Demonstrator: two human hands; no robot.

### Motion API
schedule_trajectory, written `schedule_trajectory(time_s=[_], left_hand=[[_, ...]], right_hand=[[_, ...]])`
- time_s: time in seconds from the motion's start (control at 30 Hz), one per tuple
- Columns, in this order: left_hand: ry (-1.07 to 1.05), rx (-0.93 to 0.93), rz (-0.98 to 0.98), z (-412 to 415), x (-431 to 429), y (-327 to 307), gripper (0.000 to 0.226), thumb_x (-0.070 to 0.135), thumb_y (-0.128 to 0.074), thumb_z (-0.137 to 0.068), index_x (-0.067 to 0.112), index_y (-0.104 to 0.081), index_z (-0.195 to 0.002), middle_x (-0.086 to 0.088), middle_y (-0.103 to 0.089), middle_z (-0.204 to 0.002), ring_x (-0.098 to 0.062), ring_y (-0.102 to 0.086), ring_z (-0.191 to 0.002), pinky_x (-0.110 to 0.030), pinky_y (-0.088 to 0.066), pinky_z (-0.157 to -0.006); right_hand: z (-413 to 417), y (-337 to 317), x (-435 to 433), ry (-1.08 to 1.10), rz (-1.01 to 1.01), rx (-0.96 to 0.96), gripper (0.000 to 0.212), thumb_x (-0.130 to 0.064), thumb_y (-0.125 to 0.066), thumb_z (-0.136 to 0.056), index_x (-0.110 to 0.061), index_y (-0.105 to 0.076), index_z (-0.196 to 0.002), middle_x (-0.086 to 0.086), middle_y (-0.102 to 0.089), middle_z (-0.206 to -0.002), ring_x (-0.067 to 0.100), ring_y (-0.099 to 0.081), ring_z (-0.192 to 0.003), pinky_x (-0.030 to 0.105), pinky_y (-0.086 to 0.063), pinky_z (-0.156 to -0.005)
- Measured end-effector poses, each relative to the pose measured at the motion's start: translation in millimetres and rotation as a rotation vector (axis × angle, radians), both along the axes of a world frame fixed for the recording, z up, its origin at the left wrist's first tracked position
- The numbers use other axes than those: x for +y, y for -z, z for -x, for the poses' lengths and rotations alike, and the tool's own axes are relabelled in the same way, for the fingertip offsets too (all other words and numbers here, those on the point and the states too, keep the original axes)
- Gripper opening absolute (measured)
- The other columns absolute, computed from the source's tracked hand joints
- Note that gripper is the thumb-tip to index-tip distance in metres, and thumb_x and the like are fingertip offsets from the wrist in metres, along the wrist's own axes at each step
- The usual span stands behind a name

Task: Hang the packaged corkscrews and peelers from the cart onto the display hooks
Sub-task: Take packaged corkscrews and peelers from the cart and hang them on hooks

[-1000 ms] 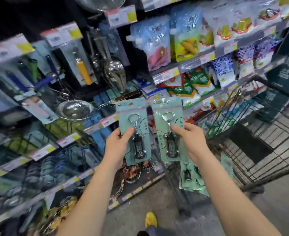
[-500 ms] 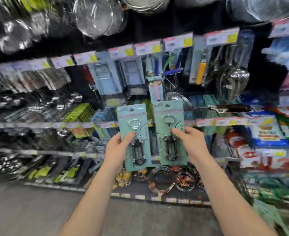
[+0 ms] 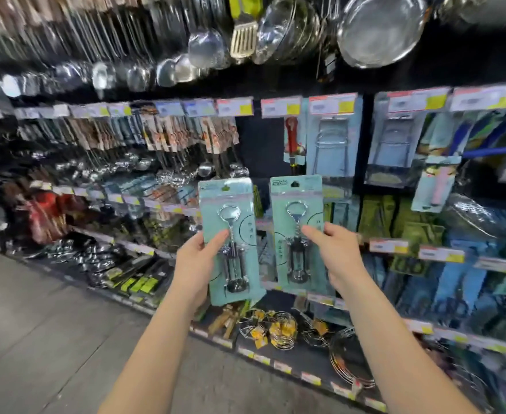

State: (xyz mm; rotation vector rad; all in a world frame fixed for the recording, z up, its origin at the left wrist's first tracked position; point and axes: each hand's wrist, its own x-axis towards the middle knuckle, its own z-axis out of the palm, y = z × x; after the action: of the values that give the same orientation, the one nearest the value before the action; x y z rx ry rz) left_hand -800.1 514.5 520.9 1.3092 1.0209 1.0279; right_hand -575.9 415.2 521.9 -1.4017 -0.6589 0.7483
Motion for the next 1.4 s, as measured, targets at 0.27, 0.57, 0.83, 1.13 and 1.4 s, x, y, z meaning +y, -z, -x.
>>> schedule_trajectory(time_s=[0.27, 0.57, 0.83, 1.13, 1.4], left_hand=[[-0.029, -0.073, 0.053, 42.4, 81.6, -7.8, 0.021, 0.027, -0.067, -0.104, 0.021, -0.077, -0.121, 0.003, -0.083, -0.117, -0.025, -0.077, -0.114, -0.052, -0.058, -0.103], [-0.094, -0.072, 0.039, 44.6, 159.1, 3.5, 0.016, 0.022, -0.067, -0.103, 0.025, -0.079, -0.113, 0.005, -0.084, -0.113, -0.018, -0.079, -0.108, -0.050, -0.059, -0.103], [-0.147, -0.014, -0.040, 35.4, 256.4, -9.6, 0.019, 0.034, -0.069, -0.101, 0.026, -0.079, -0.115, 0.009, -0.083, -0.112, -0.020, -0.077, -0.110, -0.052, -0.057, -0.106], [-0.085, -0.036, -0.026, 27.4, 334.5, -8.5, 0.017, 0.028, -0.070, -0.102, 0.023, -0.080, -0.113, 0.008, -0.084, -0.110, -0.016, -0.078, -0.107, -0.048, -0.060, -0.103], [0.123, -0.008, -0.031, 30.9, 403.0, -12.8, 0.017, 0.032, -0.071, -0.100, 0.028, -0.080, -0.114, 0.013, -0.083, -0.111, -0.012, -0.076, -0.109, -0.037, -0.058, -0.099]], right_hand=[[44.1, 0.9, 102.3, -0.015, 0.005, -0.051, 0.043, -0.023, -0.076, -0.095, 0.008, -0.057, -0.073, 0.009, -0.067, -0.062, 0.019, -0.064, -0.059, 0.032, -0.043, -0.067], [53.5, 5.8, 228.7, -0.026, -0.024, -0.017, 0.039, -0.021, -0.075, -0.096, 0.016, -0.064, -0.100, 0.034, -0.067, -0.109, 0.044, -0.065, -0.095, 0.032, -0.050, -0.094], [47.4, -8.5, 347.9, -0.050, -0.060, 0.056, 0.010, -0.017, -0.074, -0.097, -0.016, -0.081, -0.104, -0.008, -0.080, -0.101, 0.007, -0.071, -0.093, 0.022, -0.051, -0.076], [40.1, -17.7, 419.5, 0.018, -0.135, 0.009, 0.009, -0.018, -0.075, -0.096, -0.023, -0.079, -0.102, -0.021, -0.080, -0.089, -0.003, -0.073, -0.088, 0.014, -0.053, -0.069], [52.0, -21.2, 442.8, 0.218, -0.247, -0.027, 0.009, -0.014, -0.074, -0.096, -0.020, -0.080, -0.097, -0.011, -0.082, -0.096, 0.008, -0.074, -0.095, 0.027, -0.055, -0.088]])
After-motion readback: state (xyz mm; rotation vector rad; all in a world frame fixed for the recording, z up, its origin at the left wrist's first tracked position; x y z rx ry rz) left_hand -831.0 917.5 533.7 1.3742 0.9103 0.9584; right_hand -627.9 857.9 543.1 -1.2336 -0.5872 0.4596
